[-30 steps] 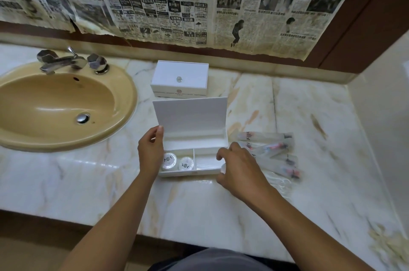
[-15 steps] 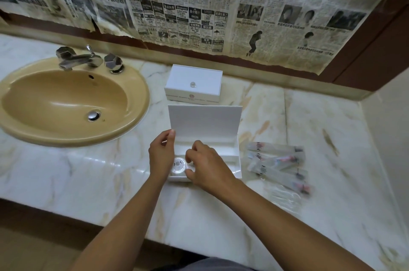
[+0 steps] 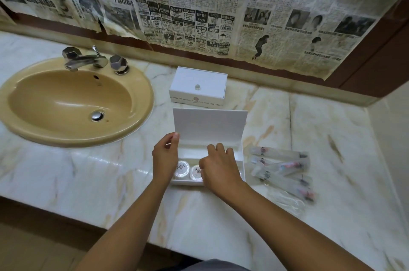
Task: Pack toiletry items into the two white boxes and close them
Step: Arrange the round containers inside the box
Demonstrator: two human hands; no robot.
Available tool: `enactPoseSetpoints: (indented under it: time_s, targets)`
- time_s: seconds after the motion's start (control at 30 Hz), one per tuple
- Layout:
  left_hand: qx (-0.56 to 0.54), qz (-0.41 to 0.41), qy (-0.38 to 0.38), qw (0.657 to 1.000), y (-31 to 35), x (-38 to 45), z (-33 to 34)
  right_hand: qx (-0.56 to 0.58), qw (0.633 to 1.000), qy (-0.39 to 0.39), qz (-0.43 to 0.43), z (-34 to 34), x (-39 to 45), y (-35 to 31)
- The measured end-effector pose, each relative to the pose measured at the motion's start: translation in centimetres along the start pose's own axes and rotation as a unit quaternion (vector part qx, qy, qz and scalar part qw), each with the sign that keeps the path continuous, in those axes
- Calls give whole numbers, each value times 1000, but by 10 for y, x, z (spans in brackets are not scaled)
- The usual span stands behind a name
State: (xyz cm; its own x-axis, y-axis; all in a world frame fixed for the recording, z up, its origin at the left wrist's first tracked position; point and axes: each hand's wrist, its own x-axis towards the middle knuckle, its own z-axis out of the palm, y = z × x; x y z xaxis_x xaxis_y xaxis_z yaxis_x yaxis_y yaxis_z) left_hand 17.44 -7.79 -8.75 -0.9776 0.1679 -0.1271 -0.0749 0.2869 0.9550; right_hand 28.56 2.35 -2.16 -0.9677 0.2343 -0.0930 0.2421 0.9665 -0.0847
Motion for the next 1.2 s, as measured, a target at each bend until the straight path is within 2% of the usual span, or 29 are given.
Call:
enactPoseSetpoints:
  time_s: [0.17,0.4,0.5,0.7,0.8,1.03,1.2]
  targets:
    - [4,7,-3,1000,-2,0,0,-43,994,-92,28,-3,9,-3]
    - [8,9,-3,1000,1,-1,-1,-76,990,-114,25,-2,13,-4]
    - [9,10,-2,1000,1,0,-1,-39,994,-101,28,4,10,-2]
    - [19,14,-2,1000,0,0,-1,129,989,-44,58,5,-8,13]
    - [15,14,-5,1000,1,0,-1,171,982,8,84,1,-21,25]
    - [12,17,-7,1000,-2,1,-1,171,970,58,160,8,-61,53]
    - [21,22,-8,1000,0,-1,0,138,975,18,172,22,-83,59]
